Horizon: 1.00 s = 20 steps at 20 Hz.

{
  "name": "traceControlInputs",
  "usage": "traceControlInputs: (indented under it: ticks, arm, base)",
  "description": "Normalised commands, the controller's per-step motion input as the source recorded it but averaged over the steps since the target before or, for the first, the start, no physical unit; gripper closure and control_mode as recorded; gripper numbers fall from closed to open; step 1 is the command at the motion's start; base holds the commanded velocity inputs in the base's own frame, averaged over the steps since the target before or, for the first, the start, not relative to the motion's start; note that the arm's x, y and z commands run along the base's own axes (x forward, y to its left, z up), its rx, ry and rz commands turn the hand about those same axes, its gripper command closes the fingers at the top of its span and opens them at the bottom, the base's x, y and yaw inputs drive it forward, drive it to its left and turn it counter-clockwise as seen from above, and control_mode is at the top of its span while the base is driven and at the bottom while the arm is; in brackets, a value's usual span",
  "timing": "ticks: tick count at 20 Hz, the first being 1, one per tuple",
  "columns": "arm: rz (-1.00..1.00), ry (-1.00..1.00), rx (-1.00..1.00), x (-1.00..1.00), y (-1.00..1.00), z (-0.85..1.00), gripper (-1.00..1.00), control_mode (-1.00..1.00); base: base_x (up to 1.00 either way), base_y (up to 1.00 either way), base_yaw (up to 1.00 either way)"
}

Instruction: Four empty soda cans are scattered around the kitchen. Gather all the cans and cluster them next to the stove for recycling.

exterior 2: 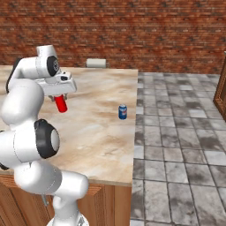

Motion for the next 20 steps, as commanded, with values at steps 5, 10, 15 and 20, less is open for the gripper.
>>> traceControlInputs:
  ticks: [5,10,15,20]
  arm:
    - [-0.02,-0.05,0.00,-0.11,-0.20,0.10,1.00,-1.00]
    - [-0.02,-0.04,0.00,-0.05,-0.20,0.09,1.00,-1.00]
    - [-0.02,-0.02,0.00,0.00,-0.28,0.07,1.00,-1.00]
    - [0.00,0.00,0.01,-0.05,-0.34,0.05,1.00,-1.00]
  base:
    - [0.00,0.00,0.00]
    - [0.00,0.00,0.00]
    - [0.00,0.00,0.00]
    - [0.00,0.00,0.00]
